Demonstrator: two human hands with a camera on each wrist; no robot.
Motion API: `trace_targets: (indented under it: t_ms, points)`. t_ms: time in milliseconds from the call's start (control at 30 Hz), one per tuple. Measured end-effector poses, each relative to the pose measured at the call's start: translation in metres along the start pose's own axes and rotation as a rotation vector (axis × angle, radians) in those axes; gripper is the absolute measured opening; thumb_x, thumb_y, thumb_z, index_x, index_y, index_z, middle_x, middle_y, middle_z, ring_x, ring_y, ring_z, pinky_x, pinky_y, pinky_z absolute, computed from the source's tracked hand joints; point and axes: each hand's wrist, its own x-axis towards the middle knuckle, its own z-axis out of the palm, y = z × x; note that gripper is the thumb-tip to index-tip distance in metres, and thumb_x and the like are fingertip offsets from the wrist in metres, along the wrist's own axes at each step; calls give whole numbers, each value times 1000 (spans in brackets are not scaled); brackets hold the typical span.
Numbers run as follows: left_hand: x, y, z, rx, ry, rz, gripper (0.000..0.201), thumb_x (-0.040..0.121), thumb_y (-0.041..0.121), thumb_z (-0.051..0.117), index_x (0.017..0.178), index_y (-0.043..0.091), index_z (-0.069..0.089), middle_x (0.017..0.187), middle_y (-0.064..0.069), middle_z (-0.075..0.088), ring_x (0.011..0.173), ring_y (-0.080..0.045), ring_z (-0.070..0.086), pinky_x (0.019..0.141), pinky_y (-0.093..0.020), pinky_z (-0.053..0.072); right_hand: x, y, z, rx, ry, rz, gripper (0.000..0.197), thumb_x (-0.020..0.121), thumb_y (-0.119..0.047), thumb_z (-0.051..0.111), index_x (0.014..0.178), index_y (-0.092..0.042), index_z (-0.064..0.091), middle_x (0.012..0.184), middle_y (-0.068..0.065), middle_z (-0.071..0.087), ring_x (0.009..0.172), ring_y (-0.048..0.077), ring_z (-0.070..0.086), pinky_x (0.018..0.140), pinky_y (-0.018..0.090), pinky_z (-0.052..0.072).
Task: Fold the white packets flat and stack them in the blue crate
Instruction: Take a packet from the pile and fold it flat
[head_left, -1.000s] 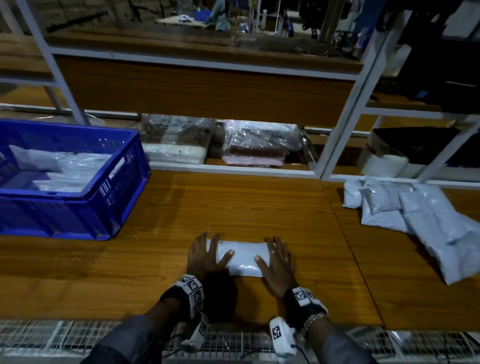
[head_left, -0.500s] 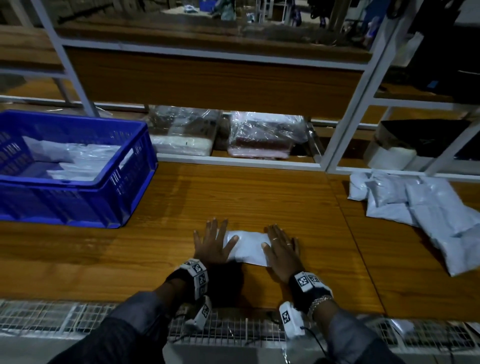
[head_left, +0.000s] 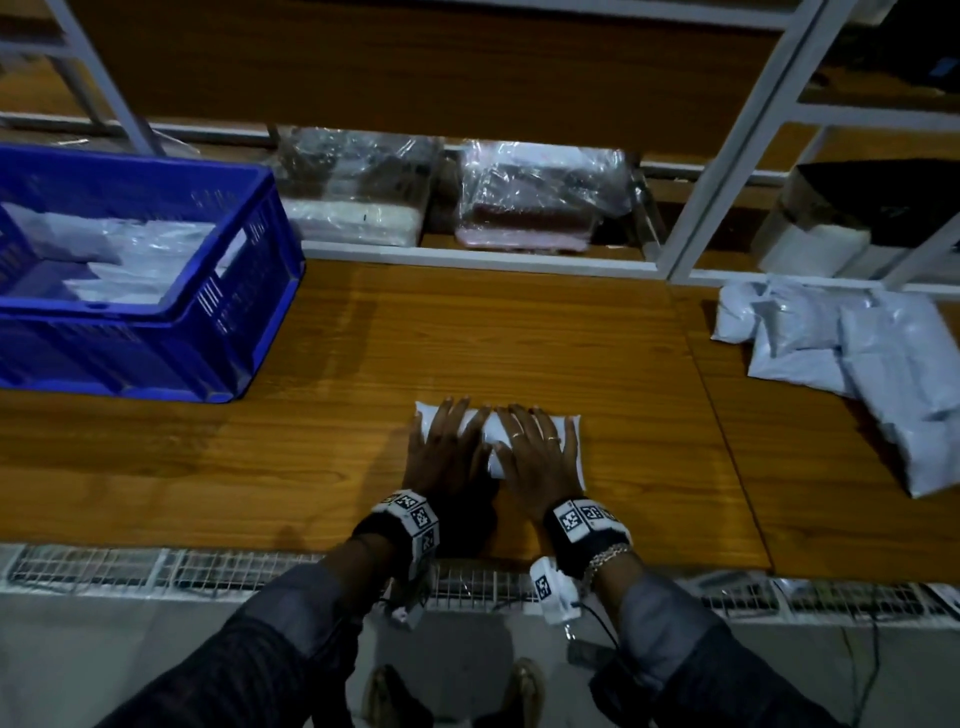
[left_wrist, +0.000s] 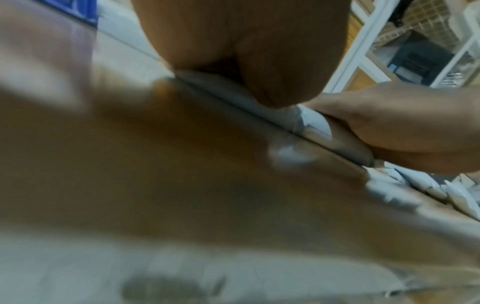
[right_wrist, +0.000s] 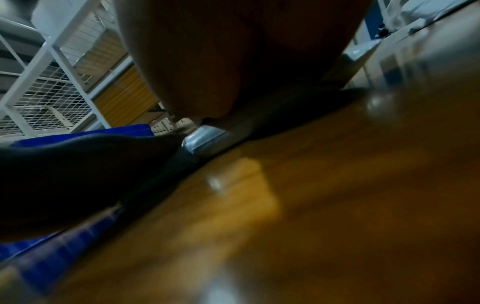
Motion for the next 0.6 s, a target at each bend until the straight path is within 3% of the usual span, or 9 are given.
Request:
trace_targets:
  t_ms: [100,167,267,333,367,433,500,600]
  points:
    - [7,-6,-2,3,-99,-18,55,101,55,30,148,29,43,145,-12,56,132,-31,55,97,-61,46,4,6,-7,96,-63,6,57,105,-54,25,158,-35,23,167,-8,15,154,18,6,120,48,-10]
    - [8,-14,-4,-9,-126,-71,64,101,65,24,145,28,54,141,-16,58,128,-34,59,92,-61,51,2,12,-12,155,-54,54,62,102,-60,31,158,-34,21,169,-6,6,155,16,-3,122,46,-10]
    - [6,-20,-7,6,2,-86,84,92,81,17,150,29,48,150,-24,45,137,-42,47,103,-65,40,0,21,-11,201,-64,147,74,98,-69,31,159,-30,18,169,2,-2,155,21,-10,124,45,-10]
    - [3,-19,-6,-15,-11,-79,90,86,85,13,157,34,31,160,-26,26,148,-43,27,115,-64,22,-1,21,-8,228,-89,173,78,95,-74,28,160,-32,13,169,5,-8,154,24,-14,124,46,-9]
    - [3,-19,-5,-33,-6,-83,90,85,85,12,157,34,30,160,-29,24,148,-46,24,116,-65,20,-1,20,-7,233,-92,186,79,95,-75,26,160,-33,12,169,7,-10,154,25,-15,124,45,-9]
    - [7,-19,-3,-29,36,-106,86,90,83,16,150,30,46,148,-36,40,135,-57,41,105,-71,33,-1,17,-6,227,-87,208,80,94,-77,22,160,-33,11,168,11,-11,154,28,-14,124,45,-7]
    - [13,-20,2,-31,-40,-145,83,92,81,19,143,28,56,137,-38,51,123,-60,51,95,-73,41,-2,15,-6,205,-70,220,78,95,-75,21,159,-31,14,168,14,-6,155,29,-10,123,44,-5]
    - [19,-19,4,-30,1,-87,80,92,82,17,145,32,51,135,-37,53,120,-60,53,92,-74,42,-4,12,-11,188,-84,230,75,97,-72,21,159,-28,18,168,15,2,155,31,-3,124,45,-1]
